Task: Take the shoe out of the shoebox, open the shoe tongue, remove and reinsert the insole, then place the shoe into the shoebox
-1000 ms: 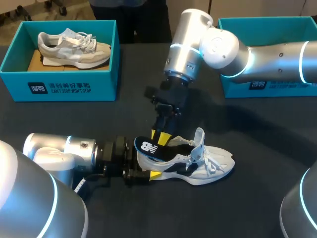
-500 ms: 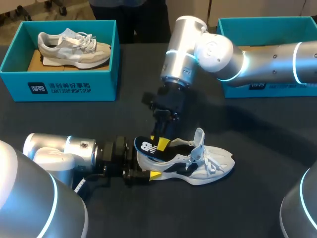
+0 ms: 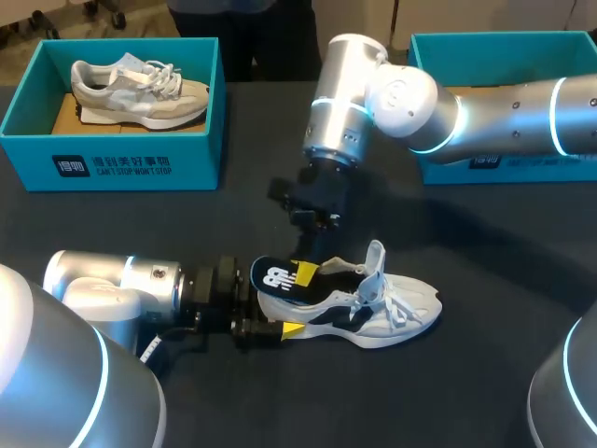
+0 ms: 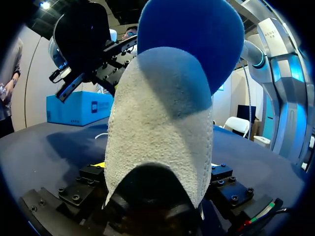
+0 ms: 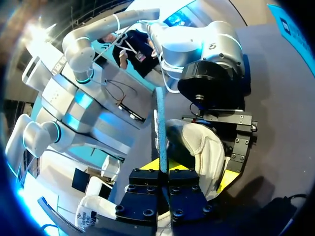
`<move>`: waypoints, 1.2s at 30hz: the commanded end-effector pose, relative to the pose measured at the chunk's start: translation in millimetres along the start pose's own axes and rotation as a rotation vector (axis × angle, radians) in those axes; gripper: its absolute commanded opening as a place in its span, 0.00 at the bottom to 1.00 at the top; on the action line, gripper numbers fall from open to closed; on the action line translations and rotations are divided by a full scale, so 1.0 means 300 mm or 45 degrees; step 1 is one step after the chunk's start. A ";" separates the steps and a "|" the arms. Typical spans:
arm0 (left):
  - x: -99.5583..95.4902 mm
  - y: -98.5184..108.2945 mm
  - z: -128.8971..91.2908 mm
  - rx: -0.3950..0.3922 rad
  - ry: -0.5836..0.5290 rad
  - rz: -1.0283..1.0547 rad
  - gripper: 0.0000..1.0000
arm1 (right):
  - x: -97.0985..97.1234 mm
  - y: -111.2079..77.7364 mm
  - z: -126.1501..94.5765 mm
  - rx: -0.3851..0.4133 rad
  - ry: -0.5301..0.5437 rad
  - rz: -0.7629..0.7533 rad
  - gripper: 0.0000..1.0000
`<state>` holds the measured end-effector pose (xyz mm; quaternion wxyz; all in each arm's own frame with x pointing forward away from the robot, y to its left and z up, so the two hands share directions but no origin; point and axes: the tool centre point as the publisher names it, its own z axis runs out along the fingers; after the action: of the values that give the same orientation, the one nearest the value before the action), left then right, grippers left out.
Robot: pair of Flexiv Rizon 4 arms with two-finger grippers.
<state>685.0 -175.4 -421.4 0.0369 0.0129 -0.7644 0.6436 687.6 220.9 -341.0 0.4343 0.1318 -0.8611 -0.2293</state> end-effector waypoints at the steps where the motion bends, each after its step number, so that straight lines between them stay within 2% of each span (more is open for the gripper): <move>1: 0.000 0.001 0.002 0.000 -0.001 0.000 0.00 | 0.015 0.026 -0.015 0.030 -0.015 0.000 0.00; 7: 0.000 0.001 0.002 0.000 -0.001 0.000 0.00 | 0.009 0.069 -0.029 0.069 -0.022 -0.028 0.00; 8: 0.000 0.001 0.002 0.000 -0.001 0.000 0.00 | 0.009 0.068 -0.029 0.069 -0.023 -0.032 0.07; 9: 0.000 0.001 0.002 0.000 -0.001 0.000 0.00 | 0.007 0.064 -0.030 0.065 -0.024 -0.035 0.20; 11: 0.000 0.001 0.002 0.000 -0.001 0.000 0.00 | 0.004 0.051 -0.029 0.046 -0.025 -0.035 0.31; 15: 0.000 0.001 0.002 0.000 -0.001 0.000 0.00 | 0.006 0.044 -0.019 0.034 -0.023 -0.038 0.39; 18: 0.000 0.001 0.002 0.000 -0.001 0.000 0.00 | 0.006 0.036 -0.008 0.021 -0.018 -0.036 0.41; 27: 0.000 0.001 0.002 0.000 -0.001 0.000 0.00 | 0.006 0.024 0.025 -0.021 -0.008 -0.032 0.33; 29: 0.000 0.001 0.002 0.000 -0.001 0.000 0.00 | 0.006 0.024 0.028 -0.027 -0.009 -0.033 0.21; 30: 0.000 0.001 0.002 0.000 -0.001 0.000 0.00 | 0.006 0.025 0.029 -0.032 -0.014 -0.033 0.00; 36: 0.000 0.001 0.002 0.000 -0.001 0.000 0.00 | 0.032 0.046 -0.002 -0.035 -0.079 -0.064 0.00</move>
<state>685.4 -175.3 -421.3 0.0367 0.0130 -0.7644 0.6435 685.3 233.3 -339.8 0.4193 0.1389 -0.8604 -0.2543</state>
